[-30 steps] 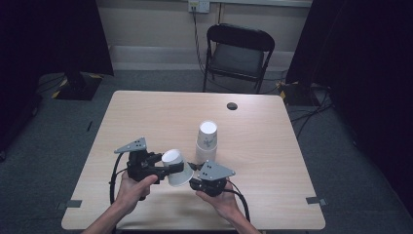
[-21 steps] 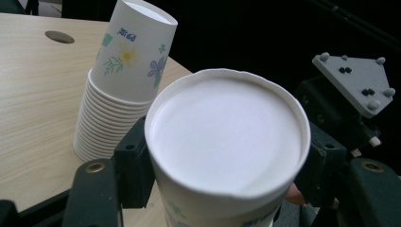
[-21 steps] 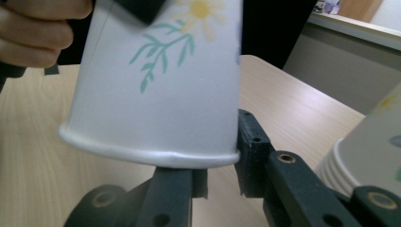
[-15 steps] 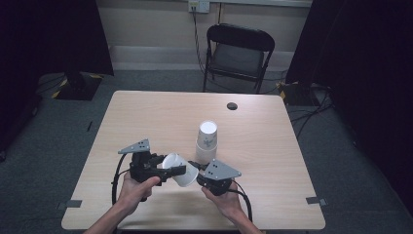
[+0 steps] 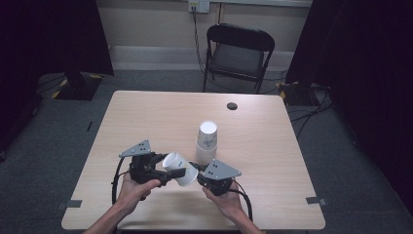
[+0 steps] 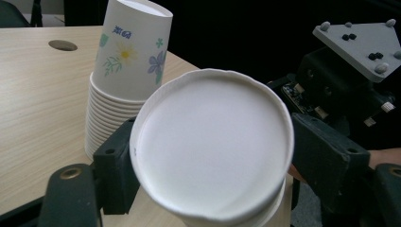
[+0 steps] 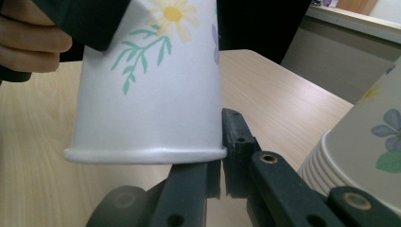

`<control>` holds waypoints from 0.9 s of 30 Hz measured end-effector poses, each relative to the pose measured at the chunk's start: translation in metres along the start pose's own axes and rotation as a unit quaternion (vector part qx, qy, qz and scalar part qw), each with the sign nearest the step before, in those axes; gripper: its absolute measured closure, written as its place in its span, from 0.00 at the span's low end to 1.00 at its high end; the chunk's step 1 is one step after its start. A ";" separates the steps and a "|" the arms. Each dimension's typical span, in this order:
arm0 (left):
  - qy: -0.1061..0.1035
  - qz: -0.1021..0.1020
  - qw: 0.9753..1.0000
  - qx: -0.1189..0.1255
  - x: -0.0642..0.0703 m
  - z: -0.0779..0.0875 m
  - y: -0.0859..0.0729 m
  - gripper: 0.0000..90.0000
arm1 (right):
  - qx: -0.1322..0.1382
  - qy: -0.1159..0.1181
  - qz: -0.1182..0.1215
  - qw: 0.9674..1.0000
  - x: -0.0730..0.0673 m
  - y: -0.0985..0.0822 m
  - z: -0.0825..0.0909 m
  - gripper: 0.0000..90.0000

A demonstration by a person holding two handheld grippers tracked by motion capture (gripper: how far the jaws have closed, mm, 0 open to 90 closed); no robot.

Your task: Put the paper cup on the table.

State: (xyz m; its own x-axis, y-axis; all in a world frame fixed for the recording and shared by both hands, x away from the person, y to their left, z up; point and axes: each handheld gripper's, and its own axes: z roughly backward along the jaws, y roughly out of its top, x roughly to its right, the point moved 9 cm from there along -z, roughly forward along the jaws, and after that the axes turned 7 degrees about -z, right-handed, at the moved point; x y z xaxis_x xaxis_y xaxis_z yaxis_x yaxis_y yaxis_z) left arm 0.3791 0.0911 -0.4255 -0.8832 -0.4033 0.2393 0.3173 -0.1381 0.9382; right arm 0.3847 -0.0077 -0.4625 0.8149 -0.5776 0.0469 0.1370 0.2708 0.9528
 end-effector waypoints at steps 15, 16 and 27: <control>0.027 -0.020 0.999 -0.003 -0.008 0.006 -0.001 0.27 | -0.032 0.004 -0.033 0.999 0.009 -0.008 0.003 0.97; 0.031 -0.024 0.999 -0.006 -0.009 0.006 -0.001 0.27 | -0.036 0.005 -0.036 0.999 0.009 -0.009 0.003 0.97; 0.054 -0.052 0.997 -0.004 -0.011 0.011 0.003 0.30 | -0.062 0.009 -0.056 0.996 0.015 -0.014 0.005 0.97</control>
State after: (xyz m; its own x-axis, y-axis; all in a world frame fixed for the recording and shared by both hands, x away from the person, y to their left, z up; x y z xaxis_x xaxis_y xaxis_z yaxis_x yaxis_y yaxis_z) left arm 0.3863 0.1052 -0.4222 -0.8697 -0.4807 0.1124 0.2292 -0.1915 0.9544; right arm 0.3927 -0.0239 -0.4736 0.8004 -0.5960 -0.0648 0.2959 0.2987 0.9073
